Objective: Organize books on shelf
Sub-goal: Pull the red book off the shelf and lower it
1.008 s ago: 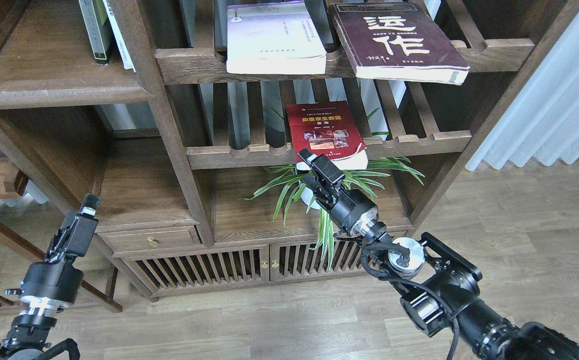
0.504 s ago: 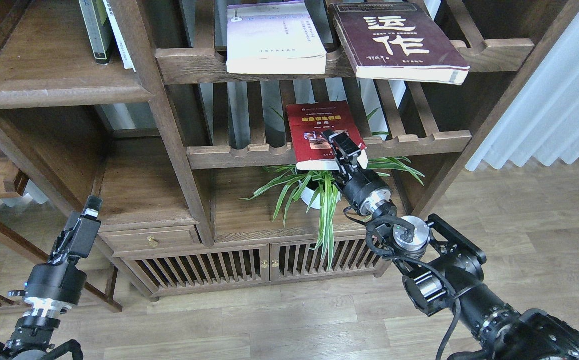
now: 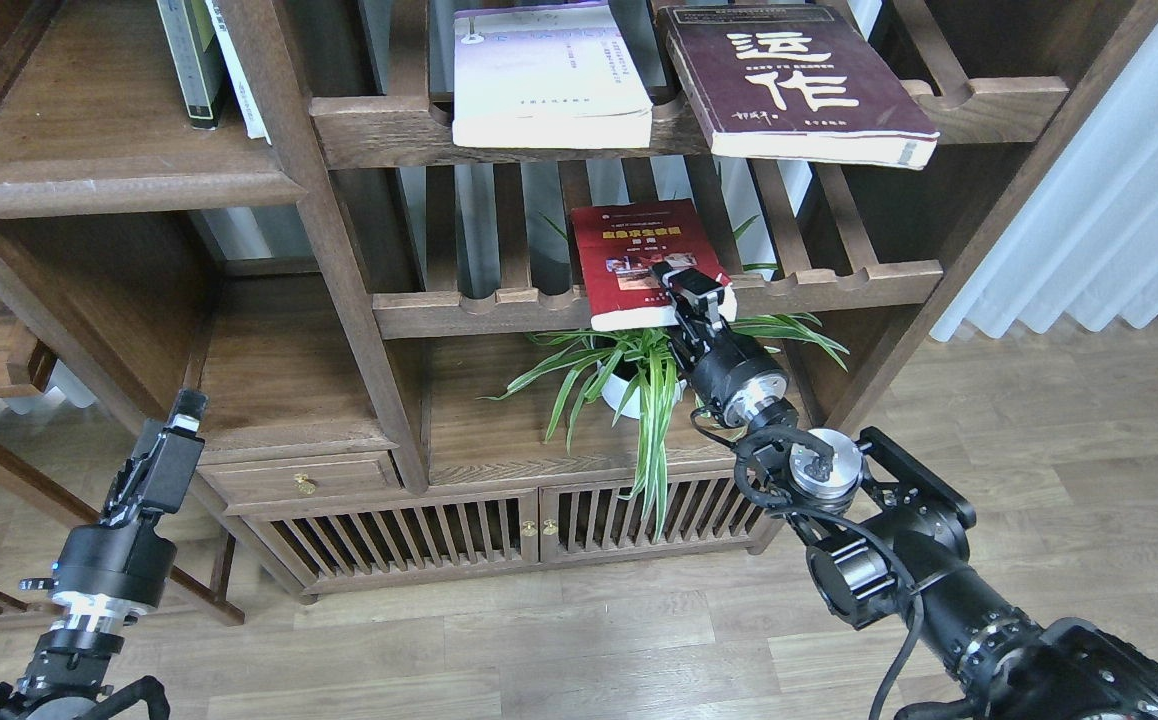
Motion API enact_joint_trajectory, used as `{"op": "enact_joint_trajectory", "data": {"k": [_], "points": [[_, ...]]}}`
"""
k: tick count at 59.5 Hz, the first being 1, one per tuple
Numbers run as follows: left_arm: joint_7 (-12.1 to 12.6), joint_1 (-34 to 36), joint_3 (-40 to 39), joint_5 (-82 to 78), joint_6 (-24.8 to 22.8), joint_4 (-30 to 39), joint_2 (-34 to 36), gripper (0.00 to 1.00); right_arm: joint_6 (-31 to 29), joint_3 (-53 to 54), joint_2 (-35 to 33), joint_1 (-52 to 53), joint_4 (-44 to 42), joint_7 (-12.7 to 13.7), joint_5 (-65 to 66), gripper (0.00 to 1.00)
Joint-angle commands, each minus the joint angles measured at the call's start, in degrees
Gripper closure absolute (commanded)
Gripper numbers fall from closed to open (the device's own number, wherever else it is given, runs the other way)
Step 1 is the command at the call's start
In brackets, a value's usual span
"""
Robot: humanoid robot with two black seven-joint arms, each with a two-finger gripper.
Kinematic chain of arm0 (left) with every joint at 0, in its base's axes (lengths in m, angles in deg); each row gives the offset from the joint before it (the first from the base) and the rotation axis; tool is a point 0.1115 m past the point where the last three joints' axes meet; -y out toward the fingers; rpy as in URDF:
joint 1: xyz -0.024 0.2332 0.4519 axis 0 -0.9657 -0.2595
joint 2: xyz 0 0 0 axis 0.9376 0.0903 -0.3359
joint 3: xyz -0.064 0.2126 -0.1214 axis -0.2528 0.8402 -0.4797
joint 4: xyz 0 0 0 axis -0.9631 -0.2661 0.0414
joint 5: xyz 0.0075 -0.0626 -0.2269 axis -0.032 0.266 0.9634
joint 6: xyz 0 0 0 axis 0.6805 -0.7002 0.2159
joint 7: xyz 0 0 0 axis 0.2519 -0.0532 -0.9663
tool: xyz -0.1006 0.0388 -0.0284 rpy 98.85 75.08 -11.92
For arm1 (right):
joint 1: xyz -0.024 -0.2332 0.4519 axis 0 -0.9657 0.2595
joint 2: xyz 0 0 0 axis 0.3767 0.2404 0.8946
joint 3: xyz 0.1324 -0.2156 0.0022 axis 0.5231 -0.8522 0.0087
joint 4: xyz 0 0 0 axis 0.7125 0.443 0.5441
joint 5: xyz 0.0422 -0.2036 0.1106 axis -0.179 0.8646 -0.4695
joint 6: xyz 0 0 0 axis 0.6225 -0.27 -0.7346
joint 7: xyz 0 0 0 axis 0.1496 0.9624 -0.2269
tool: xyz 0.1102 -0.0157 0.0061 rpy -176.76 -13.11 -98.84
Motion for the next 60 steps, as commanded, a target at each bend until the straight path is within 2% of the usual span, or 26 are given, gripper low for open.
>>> {"op": "enact_joint_trajectory", "data": {"k": [1, 8, 18, 30, 35, 39, 44, 45, 48, 51, 53, 55, 56, 60], "points": [[0.0, -0.1, 0.0, 0.0, 0.0, 0.0, 0.0, 0.0, -0.3, -0.2, 0.0, -0.6, -0.1, 0.0, 0.1, 0.86], [-0.2, 0.0, 0.3, 0.0, 0.0, 0.0, -0.1, 0.0, -2.3, -0.4, 0.0, -2.5, 1.0, 0.2, 0.2, 0.94], [-0.3, 0.3, 2.4, 1.3, 0.0, -1.0, -0.7, 0.0, -11.7, -3.0, 0.0, -9.7, 5.2, 1.6, 2.5, 0.96], [0.6, 0.3, 6.8, 3.5, 0.0, -2.0, -0.8, 0.0, -17.3, -3.1, 0.0, -18.7, 16.4, 2.3, 2.7, 0.96], [0.6, 0.7, 9.2, 3.6, 0.0, -2.0, -0.4, 0.0, -17.4, -3.3, 0.0, -22.7, 19.5, 4.5, 3.3, 0.96], [0.7, 0.6, 9.5, 3.7, 0.0, -2.0, 0.1, 0.0, -17.4, -3.9, 0.0, -25.9, 20.6, 8.0, 4.9, 0.96], [0.8, 0.6, 9.2, 3.8, 0.0, -1.9, 0.7, 0.0, -17.4, -4.2, 0.0, -28.9, 20.6, 10.7, 6.7, 0.96], [1.1, 0.3, 9.5, 4.5, 0.0, -1.8, 1.1, 0.0, -17.4, -4.8, 0.0, -30.3, 20.2, 11.7, 7.0, 0.96], [2.5, 0.3, 10.2, 6.5, 0.0, -1.8, 1.1, 0.0, -17.4, -5.3, 0.0, -31.1, 20.2, 12.0, 7.0, 0.96], [5.1, 0.2, 11.2, 9.4, 0.0, -1.7, 1.1, 0.0, -17.4, -5.5, 0.0, -31.8, 20.2, 12.2, 7.0, 0.96], [7.7, -0.3, 12.6, 13.4, 0.0, -1.0, 1.1, 0.0, -17.4, -5.5, 0.0, -32.2, 20.2, 12.8, 6.9, 0.96], [9.0, -0.4, 13.3, 16.0, 0.0, -0.7, 1.2, 0.0, -17.4, -5.5, 0.0, -32.2, 20.1, 13.3, 6.9, 0.96], [10.4, -0.7, 14.2, 19.6, 0.0, -0.7, 1.2, 0.0, -17.4, -5.5, 0.0, -32.3, 20.1, 14.1, 6.9, 0.96], [13.3, -0.5, 17.1, 28.5, 0.0, -0.7, 1.5, 0.0, -17.4, -5.5, 0.0, -32.5, 19.8, 16.2, 7.0, 0.96]]}}
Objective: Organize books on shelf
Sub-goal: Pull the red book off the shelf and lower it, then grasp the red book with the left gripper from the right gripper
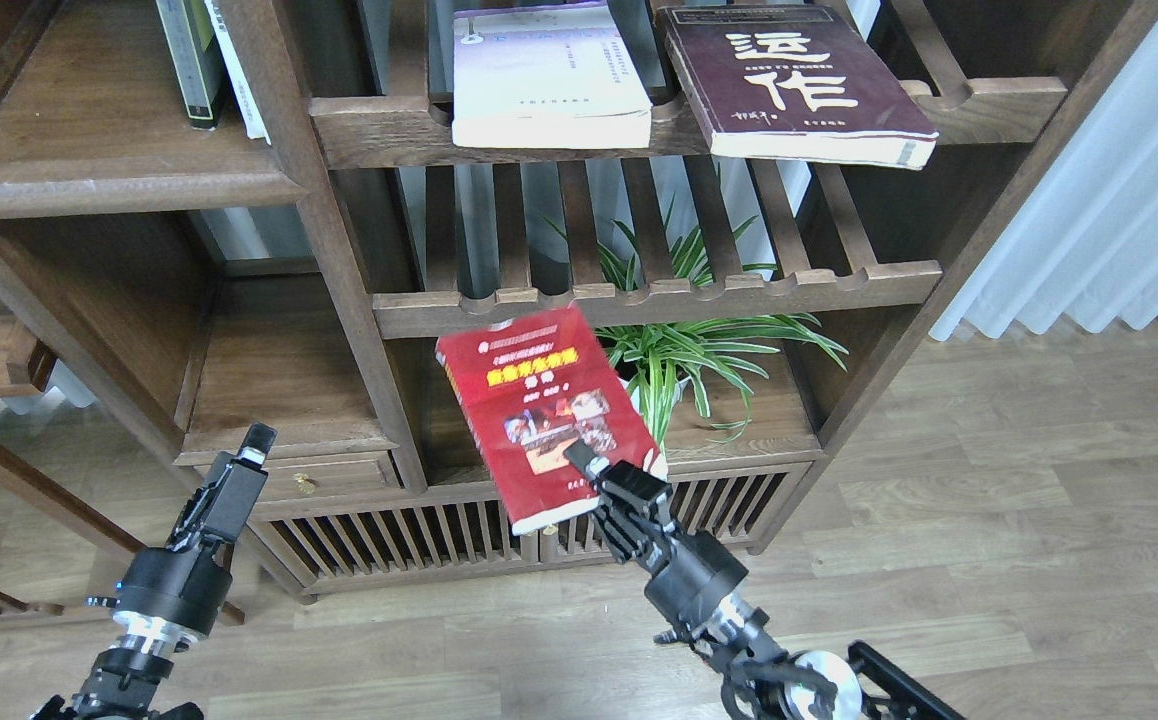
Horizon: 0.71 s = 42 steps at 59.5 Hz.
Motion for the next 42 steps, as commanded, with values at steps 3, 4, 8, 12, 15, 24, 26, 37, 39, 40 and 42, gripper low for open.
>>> {"op": "enact_joint_trajectory", "data": {"k": [3, 4, 8, 12, 15, 24, 26, 37, 39, 40, 42], "points": [[7.7, 0.0, 7.2, 19.2, 0.0, 0.7, 1.8, 0.0, 0.0, -0.1, 0.0, -0.7, -0.5, 4.0, 0.3, 0.96], [8.0, 0.1, 7.9, 20.1, 0.0, 0.9, 2.2, 0.0, 0.0, -0.1, 0.0, -0.8, -0.5, 4.1, 0.3, 0.96], [8.8, 0.2, 10.7, 22.8, 0.0, 1.6, 3.9, 0.0, 0.0, -0.2, 0.0, -1.2, -0.8, 4.3, 0.3, 0.96], [8.7, 0.4, 12.0, 23.2, 0.0, 1.8, 3.9, 0.0, 0.0, -0.6, 0.0, -1.4, -0.9, 4.4, 0.3, 0.96], [8.6, 0.4, 12.3, 23.2, 0.0, 1.9, 3.7, 0.0, 0.0, -0.9, 0.0, -1.5, -0.9, 4.6, 0.3, 0.95], [9.1, 0.6, 12.4, 23.2, 0.0, 2.0, 2.1, 0.0, 0.0, -1.2, 0.0, -2.5, -1.3, 7.5, 0.4, 0.95], [9.2, 0.6, 12.5, 23.2, 0.0, 2.0, 1.7, 0.0, 0.0, -1.6, 0.0, -2.5, -1.5, 7.6, 0.4, 0.95], [9.3, 1.0, 15.7, 23.0, 0.0, 1.8, 0.8, 0.0, 0.0, -2.7, 0.0, -2.7, -1.7, 7.9, 0.4, 0.95], [9.2, 1.3, 16.0, 23.0, 0.0, 1.7, 0.6, 0.0, 0.0, -3.1, 0.0, -2.7, -1.7, 7.9, 0.4, 0.95], [9.2, 1.3, 16.3, 23.0, 0.0, 1.6, 0.3, 0.0, 0.0, -3.2, 0.0, -2.7, -1.7, 7.9, 0.4, 0.95], [9.2, 1.3, 16.8, 23.0, 0.0, 1.5, 0.0, 0.0, 0.0, -3.2, 0.0, -2.7, -1.7, 7.9, 0.5, 0.95]]}}
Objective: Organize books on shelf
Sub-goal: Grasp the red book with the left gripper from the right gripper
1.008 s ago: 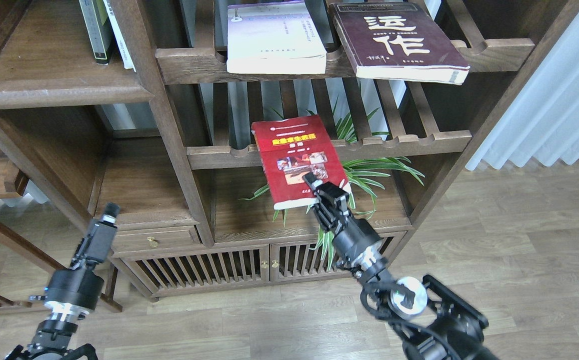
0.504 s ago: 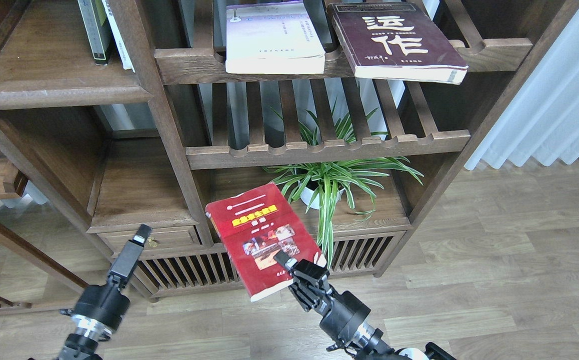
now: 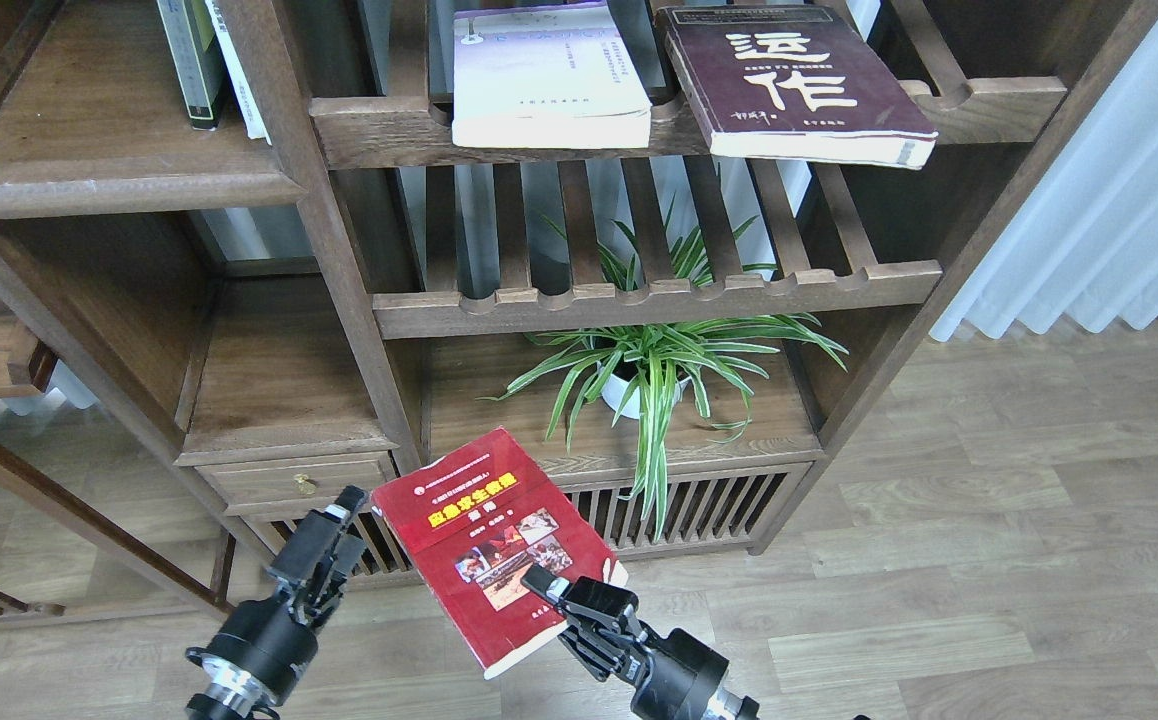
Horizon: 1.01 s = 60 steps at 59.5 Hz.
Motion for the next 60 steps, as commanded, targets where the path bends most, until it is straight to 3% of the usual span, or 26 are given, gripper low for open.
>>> {"op": "enact_joint_trajectory", "data": {"k": [1, 22, 30, 38, 54, 58, 60], "points": [[-0.1, 0.5, 1.9, -0.1, 0.0, -0.4, -1.1, 0.0, 0.0, -0.7, 0.0, 0.0, 0.0, 0.2, 0.1, 0.95], [-0.1, 1.3, 4.2, -0.3, 0.0, -2.4, -5.2, 0.04, 0.0, -1.3, 0.0, -0.1, -0.1, 0.2, 0.5, 0.96], [-0.3, 1.6, 5.1, -0.3, 0.0, -2.9, -6.5, 0.17, 0.0, -1.9, 0.0, -0.1, -0.1, 0.2, 0.9, 0.95], [-0.8, 2.0, 5.5, -0.3, 0.0, -3.3, -7.3, 0.37, 0.0, -1.9, 0.0, -0.2, -0.1, 0.2, 0.9, 0.95], [-0.8, 2.2, 6.4, -0.2, 0.0, -3.6, -7.0, 0.6, 0.0, -1.9, 0.0, -0.6, -0.1, 0.2, 1.0, 0.96], [-0.7, 2.2, 6.6, -0.2, 0.0, -3.6, -6.8, 0.71, 0.0, -1.9, 0.0, -0.6, -0.1, 0.2, 1.0, 0.96], [-0.7, 2.2, 6.7, 0.0, 0.0, -3.6, -6.7, 0.82, 0.0, -1.9, 0.0, -0.6, -0.1, 0.2, 1.0, 0.96]]}}
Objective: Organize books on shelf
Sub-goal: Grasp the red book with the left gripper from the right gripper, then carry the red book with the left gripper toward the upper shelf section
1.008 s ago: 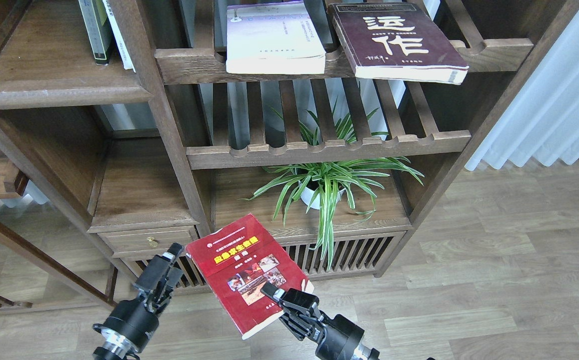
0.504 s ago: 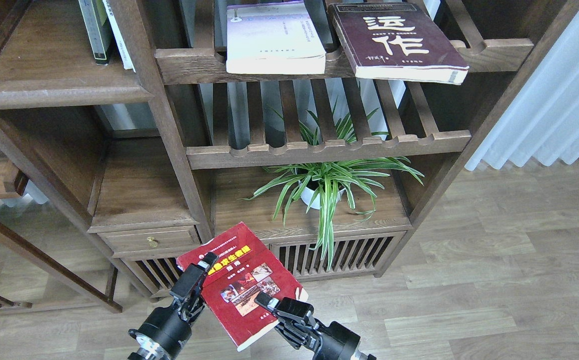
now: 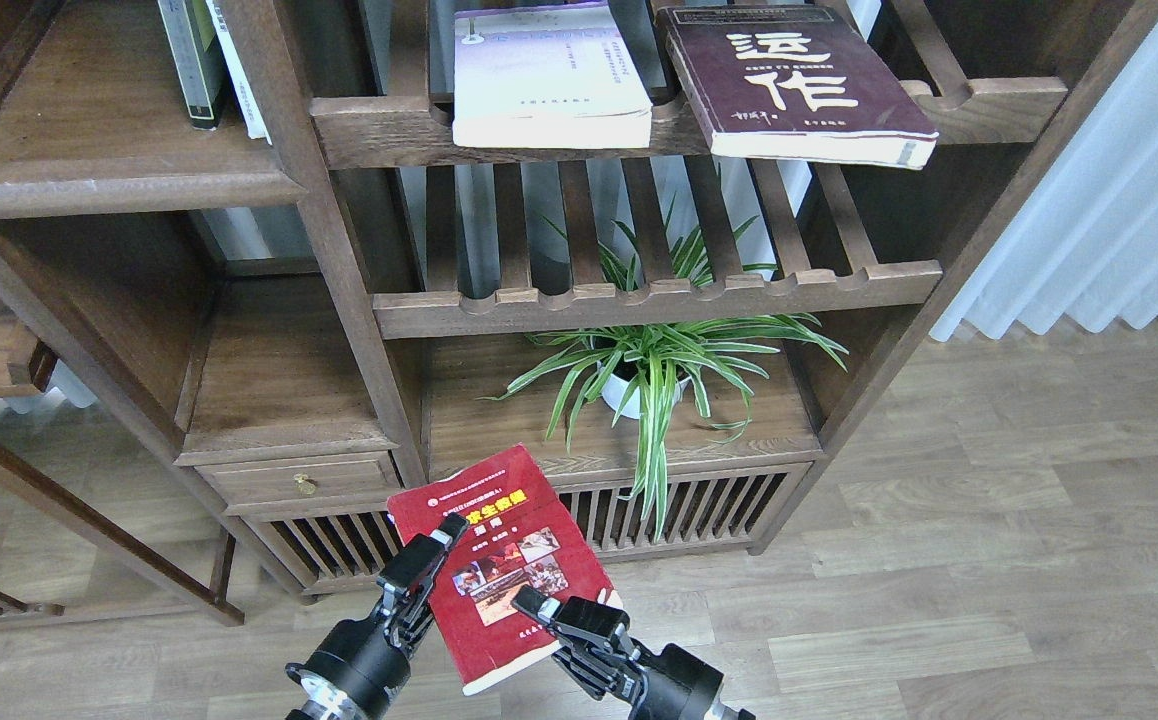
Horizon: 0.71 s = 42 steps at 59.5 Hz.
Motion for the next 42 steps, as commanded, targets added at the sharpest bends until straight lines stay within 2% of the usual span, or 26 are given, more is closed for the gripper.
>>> {"op": "enact_joint_trajectory", "data": {"k": [1, 4, 23, 27, 30, 31, 32, 33, 35, 39, 40, 42], "points": [[0.2, 0.0, 0.2, 0.3, 0.0, 0.0, 0.5, 0.85, 0.0, -0.1, 0.0, 0.0, 0.0, 0.0, 0.0, 0.96], [0.2, -0.1, 0.2, 0.4, 0.0, 0.0, 0.6, 0.91, 0.0, 0.0, 0.0, 0.0, 0.0, 0.0, 0.0, 0.96], [1.0, -0.5, -0.1, 0.4, 0.0, 1.5, 2.8, 0.95, 0.0, 0.3, 0.0, 0.0, 0.0, -0.3, -0.1, 0.94], [1.1, -0.7, -1.0, 0.2, 0.0, 3.8, 4.3, 0.96, 0.0, 0.4, 0.0, 0.0, 0.0, -0.4, -0.1, 0.89], [1.2, -0.7, -1.8, 0.0, 0.0, 5.0, 5.6, 0.96, 0.0, 0.4, 0.0, 0.1, 0.1, -0.8, -0.1, 0.81], [1.2, -0.7, -2.5, -0.1, 0.0, 5.6, 6.4, 0.96, 0.0, 0.3, 0.0, 0.1, 0.1, -0.8, 0.0, 0.71], [1.3, -0.7, -2.7, -0.2, 0.0, 5.7, 6.6, 0.96, 0.0, 0.2, 0.0, 0.1, 0.1, -0.8, 0.0, 0.67], [1.5, -0.7, -3.3, -0.4, 0.0, 6.1, 7.3, 0.96, 0.0, 0.2, 0.0, 0.1, 0.1, -0.8, 0.0, 0.57], [1.9, -0.7, -4.3, -0.9, 0.0, 6.7, 8.3, 0.96, 0.0, 0.1, 0.0, 0.1, 0.2, -0.8, 0.3, 0.47], [2.8, -0.7, -6.2, -2.2, 0.0, 8.7, 10.0, 0.96, 0.0, 0.2, 0.0, 0.2, 0.2, -0.8, 1.8, 0.38], [3.3, -0.6, -7.4, -3.6, 0.0, 10.9, 11.3, 0.96, 0.0, 0.4, 0.0, 0.2, 0.2, -0.9, 3.0, 0.28], [3.5, -0.6, -8.4, -4.5, 0.0, 12.2, 11.9, 0.96, 0.0, 0.4, 0.0, 0.2, 0.1, -0.9, 3.5, 0.23]]}}
